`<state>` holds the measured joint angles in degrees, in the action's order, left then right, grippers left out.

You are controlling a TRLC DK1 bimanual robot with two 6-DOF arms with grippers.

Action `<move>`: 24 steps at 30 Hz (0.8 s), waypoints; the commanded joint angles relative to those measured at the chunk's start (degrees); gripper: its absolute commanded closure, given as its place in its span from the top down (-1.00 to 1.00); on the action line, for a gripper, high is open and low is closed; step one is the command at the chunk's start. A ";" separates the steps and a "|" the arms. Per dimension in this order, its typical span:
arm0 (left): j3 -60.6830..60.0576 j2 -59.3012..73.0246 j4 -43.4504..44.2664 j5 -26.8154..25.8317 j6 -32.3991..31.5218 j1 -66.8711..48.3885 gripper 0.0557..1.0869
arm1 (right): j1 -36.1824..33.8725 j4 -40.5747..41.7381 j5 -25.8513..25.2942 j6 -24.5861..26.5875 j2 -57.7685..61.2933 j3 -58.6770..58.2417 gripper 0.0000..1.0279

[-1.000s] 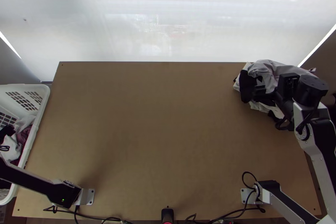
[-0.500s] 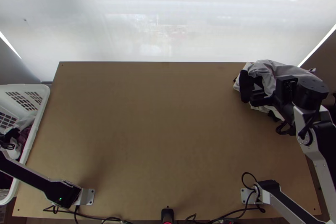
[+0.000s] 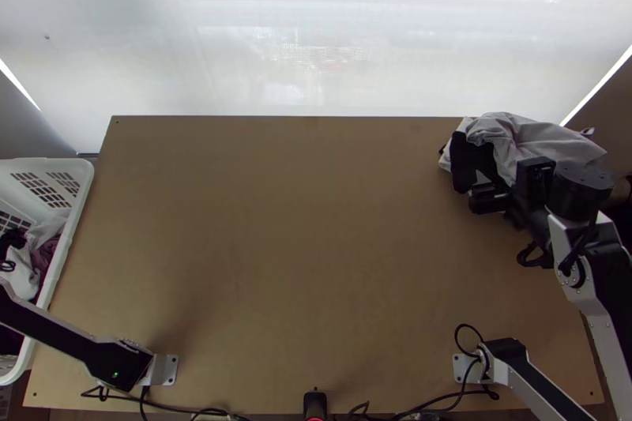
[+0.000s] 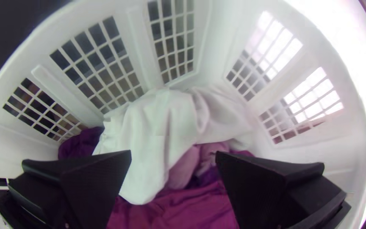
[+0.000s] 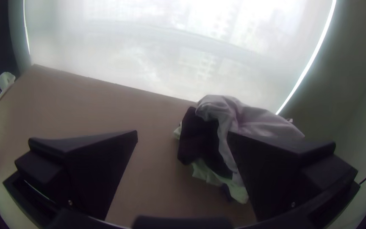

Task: Fold the t-shirt

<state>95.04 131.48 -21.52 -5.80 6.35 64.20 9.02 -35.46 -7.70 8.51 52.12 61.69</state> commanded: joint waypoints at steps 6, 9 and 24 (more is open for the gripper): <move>-36.33 -54.22 1.92 -14.24 -3.54 -7.34 0.89 | 1.88 4.79 -5.92 -1.31 -15.20 -23.11 0.91; -46.27 -72.24 2.09 -15.11 -4.42 -11.03 0.89 | 0.48 5.32 -7.59 -4.56 -16.52 -27.77 0.91; -73.86 -107.31 4.47 -14.94 -5.21 -30.54 0.90 | -4.01 22.63 -7.59 -8.95 -33.22 -49.12 0.91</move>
<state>33.41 36.34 -21.28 -20.56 1.43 43.53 6.74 -18.70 -15.07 0.21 26.76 20.86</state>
